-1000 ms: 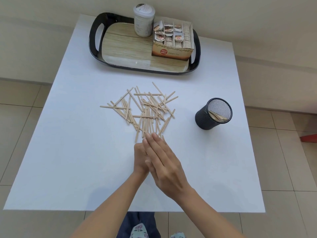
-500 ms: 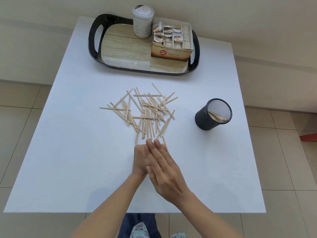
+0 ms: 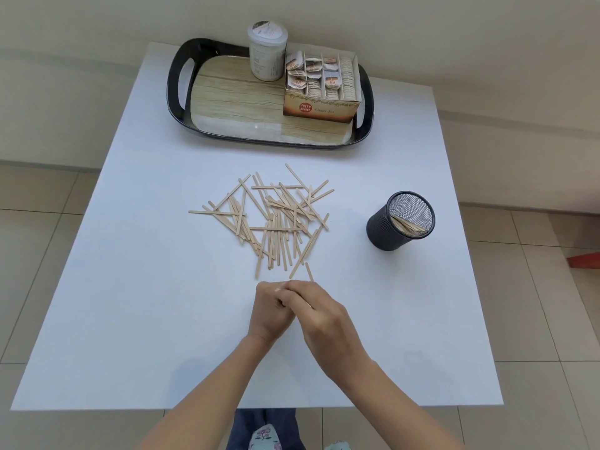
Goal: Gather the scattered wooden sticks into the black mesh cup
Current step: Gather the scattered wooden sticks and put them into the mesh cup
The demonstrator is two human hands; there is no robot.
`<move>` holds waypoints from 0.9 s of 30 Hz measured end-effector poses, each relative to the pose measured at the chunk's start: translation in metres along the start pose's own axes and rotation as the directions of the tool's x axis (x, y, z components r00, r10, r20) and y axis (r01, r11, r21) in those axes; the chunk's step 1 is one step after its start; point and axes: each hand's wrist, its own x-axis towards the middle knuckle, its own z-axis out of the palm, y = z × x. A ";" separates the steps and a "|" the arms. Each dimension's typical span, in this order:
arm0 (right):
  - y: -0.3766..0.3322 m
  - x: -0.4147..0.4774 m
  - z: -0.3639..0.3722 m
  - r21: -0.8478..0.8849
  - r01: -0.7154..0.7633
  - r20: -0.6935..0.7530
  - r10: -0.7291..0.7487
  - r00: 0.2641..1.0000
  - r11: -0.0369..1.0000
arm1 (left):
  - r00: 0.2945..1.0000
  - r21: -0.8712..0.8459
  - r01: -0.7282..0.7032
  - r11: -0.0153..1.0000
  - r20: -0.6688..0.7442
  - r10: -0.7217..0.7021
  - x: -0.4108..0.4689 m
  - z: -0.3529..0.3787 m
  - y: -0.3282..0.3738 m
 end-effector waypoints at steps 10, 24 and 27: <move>0.001 0.015 -0.028 0.033 -0.158 -0.068 0.160 0.985 0.987 | 0.998 -0.235 -0.048 0.971 0.018 0.054 0.005 -0.004 0.027; 0.102 0.011 -0.128 0.271 -0.630 -0.732 0.580 0.356 0.728 | 0.993 0.283 -0.093 0.955 0.089 0.071 0.002 -0.011 0.007; 0.119 0.013 -0.123 0.210 -0.662 -0.742 0.559 0.371 0.719 | 1.000 0.359 -0.001 0.933 0.028 -0.009 -0.002 -0.011 -0.001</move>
